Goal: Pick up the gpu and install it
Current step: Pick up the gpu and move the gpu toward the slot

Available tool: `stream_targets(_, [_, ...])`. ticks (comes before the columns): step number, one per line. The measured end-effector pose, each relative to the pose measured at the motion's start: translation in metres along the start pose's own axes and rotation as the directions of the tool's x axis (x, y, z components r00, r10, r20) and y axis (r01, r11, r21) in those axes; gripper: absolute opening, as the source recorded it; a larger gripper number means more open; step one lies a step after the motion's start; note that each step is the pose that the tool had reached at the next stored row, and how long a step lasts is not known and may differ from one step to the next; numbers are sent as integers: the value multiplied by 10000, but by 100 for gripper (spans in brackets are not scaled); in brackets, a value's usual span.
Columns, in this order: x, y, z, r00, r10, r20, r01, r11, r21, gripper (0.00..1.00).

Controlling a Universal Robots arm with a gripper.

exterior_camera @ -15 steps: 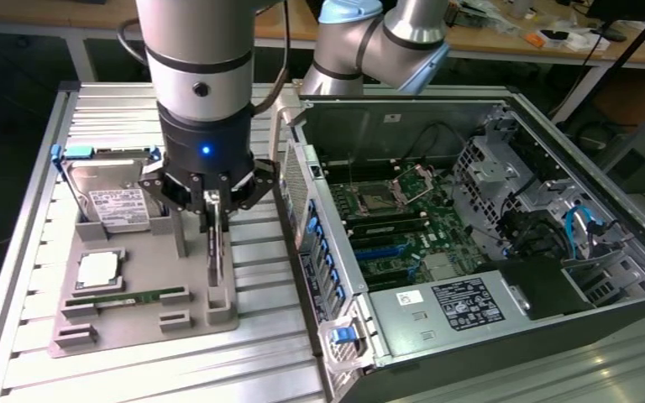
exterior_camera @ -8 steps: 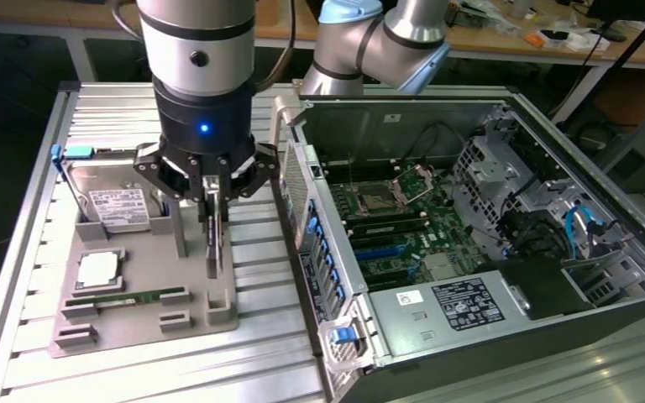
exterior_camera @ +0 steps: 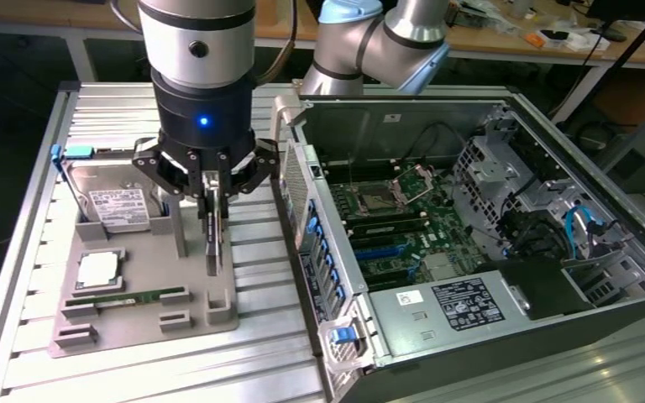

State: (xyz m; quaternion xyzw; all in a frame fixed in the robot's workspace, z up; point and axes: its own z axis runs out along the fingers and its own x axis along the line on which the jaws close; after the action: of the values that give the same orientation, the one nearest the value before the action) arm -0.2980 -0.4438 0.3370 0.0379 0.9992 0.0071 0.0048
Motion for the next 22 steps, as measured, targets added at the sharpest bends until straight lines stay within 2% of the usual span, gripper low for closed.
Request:
stream_targets(5, [0,2,-43,10000,0,1,0,10000,24,27])
stream_targets(13, [-2,9,-201,10000,-1,2,1,10000,35,27])
stream_targets(22, [-2,9,-211,10000,0,2,0,10000,36,27])
